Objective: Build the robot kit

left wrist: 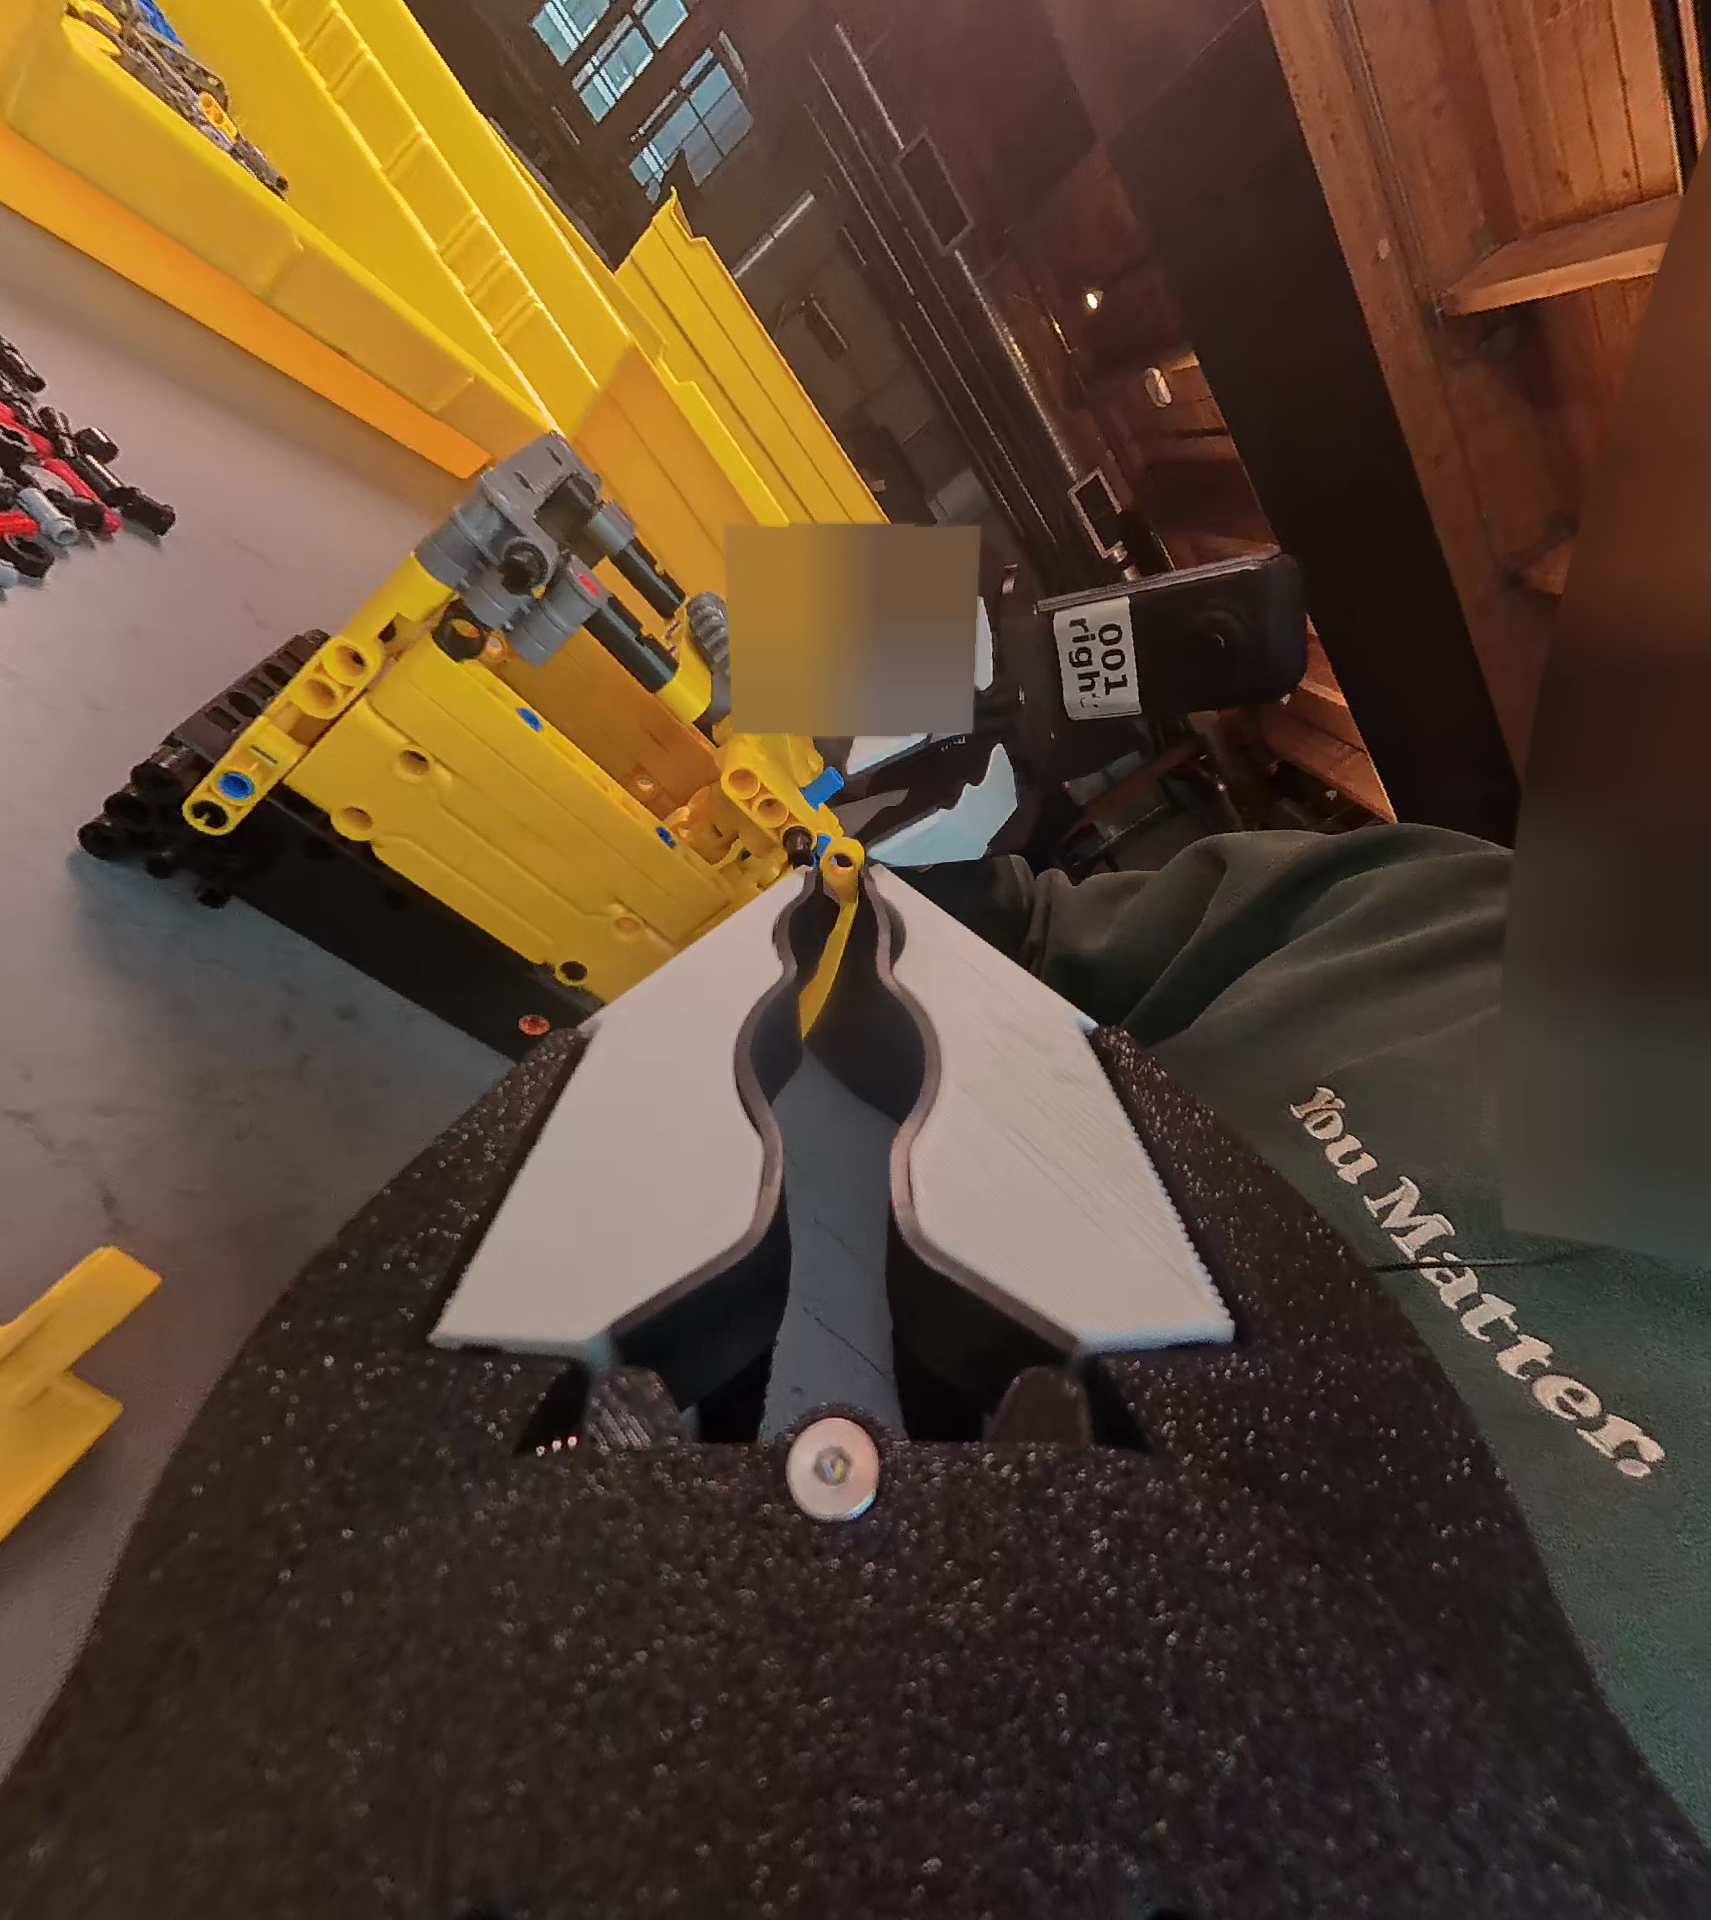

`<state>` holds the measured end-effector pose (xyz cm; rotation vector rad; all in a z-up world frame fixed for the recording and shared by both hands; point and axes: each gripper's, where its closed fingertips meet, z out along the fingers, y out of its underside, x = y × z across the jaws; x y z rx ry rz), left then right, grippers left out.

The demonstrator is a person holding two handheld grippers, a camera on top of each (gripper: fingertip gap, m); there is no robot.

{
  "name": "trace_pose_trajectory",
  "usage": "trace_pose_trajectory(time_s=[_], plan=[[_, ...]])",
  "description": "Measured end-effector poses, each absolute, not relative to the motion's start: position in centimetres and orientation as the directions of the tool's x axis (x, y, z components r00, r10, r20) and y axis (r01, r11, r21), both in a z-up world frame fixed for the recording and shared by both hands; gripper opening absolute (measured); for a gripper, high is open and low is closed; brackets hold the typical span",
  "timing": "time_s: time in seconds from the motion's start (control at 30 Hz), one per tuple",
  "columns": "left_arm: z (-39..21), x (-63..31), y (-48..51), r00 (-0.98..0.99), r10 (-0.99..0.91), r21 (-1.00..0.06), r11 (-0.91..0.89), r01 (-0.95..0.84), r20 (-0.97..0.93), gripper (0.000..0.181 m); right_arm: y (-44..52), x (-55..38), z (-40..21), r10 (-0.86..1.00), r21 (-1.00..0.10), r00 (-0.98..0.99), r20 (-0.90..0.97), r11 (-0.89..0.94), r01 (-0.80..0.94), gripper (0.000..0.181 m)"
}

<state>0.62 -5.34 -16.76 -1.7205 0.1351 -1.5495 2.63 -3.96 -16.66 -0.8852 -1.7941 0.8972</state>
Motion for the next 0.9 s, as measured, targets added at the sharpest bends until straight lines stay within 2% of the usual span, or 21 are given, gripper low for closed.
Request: trace_pose_trajectory(time_s=[0.1,0.23,0.57,0.7,0.9], plan=[[-16.8,0.7,-5.4,0.270,-0.570,-0.629,-0.665,0.403,0.776,0.006,-4.1,2.5,-17.0,0.845,-0.835,-0.320,0.429,0.506,0.217,0.008],[-17.0,1.1,-5.6,0.317,-0.581,-0.662,-0.652,0.371,0.750,0.006,-4.1,2.5,-17.1,0.841,-0.825,-0.315,0.439,0.517,0.230,0.010],[-16.9,1.3,-5.1,0.346,-0.569,-0.666,-0.616,0.422,0.746,0.006,-3.9,2.3,-17.2,0.852,-0.829,-0.296,0.432,0.504,0.241,0.013],[-16.9,1.2,-5.1,0.356,-0.564,-0.666,-0.605,0.436,0.745,0.006,-3.3,2.9,-16.4,0.866,-0.851,-0.316,0.387,0.467,0.238,0.008],[-17.3,1.1,-5.0,0.378,-0.550,-0.667,-0.606,0.434,0.745,0.006,-2.6,2.8,-17.0,0.775,-0.733,-0.345,0.529,0.622,0.275,0.007]])
